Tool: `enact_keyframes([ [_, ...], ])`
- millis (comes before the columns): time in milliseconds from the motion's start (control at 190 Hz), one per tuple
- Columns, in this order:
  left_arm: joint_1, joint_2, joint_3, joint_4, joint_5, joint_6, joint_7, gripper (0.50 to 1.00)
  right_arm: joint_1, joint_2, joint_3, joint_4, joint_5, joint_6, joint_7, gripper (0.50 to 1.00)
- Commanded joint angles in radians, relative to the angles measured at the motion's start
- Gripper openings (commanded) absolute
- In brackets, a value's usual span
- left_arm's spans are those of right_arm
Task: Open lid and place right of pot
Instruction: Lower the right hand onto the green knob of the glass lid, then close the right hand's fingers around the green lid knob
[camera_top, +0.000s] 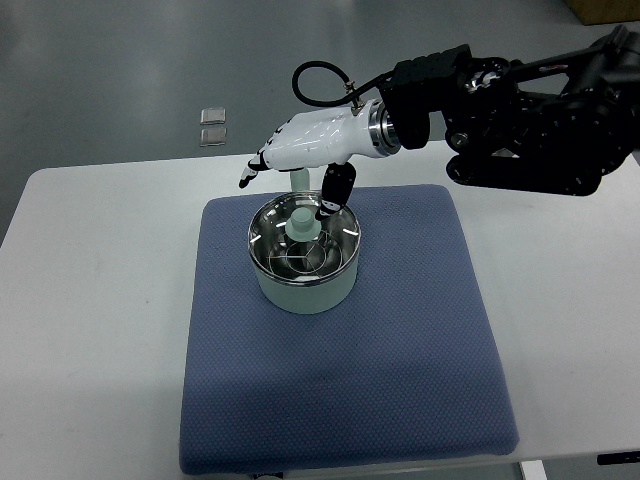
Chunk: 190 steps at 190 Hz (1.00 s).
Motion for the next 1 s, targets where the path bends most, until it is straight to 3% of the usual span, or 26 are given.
enact_keyframes([
  [0, 0.0, 0.0, 0.0, 0.0, 0.0, 0.0, 0.0, 1.0, 0.0, 0.027, -0.034, -0.019, -0.002, -0.003, 0.001, 0.856],
  [479, 0.001, 0.0, 0.0, 0.0, 0.0, 0.0, 0.0, 1.0, -0.018, 0.1, -0.081, -0.079, -0.022, -0.005, -0.03, 0.817],
  [726, 0.0, 0.0, 0.0, 0.0, 0.0, 0.0, 0.0, 1.0, -0.021, 0.11, -0.093, -0.098, -0.051, -0.005, -0.038, 0.74],
  [994, 0.0, 0.0, 0.0, 0.0, 0.0, 0.0, 0.0, 1.0, -0.015, 0.121, -0.093, -0.096, -0.074, -0.003, -0.047, 0.713],
])
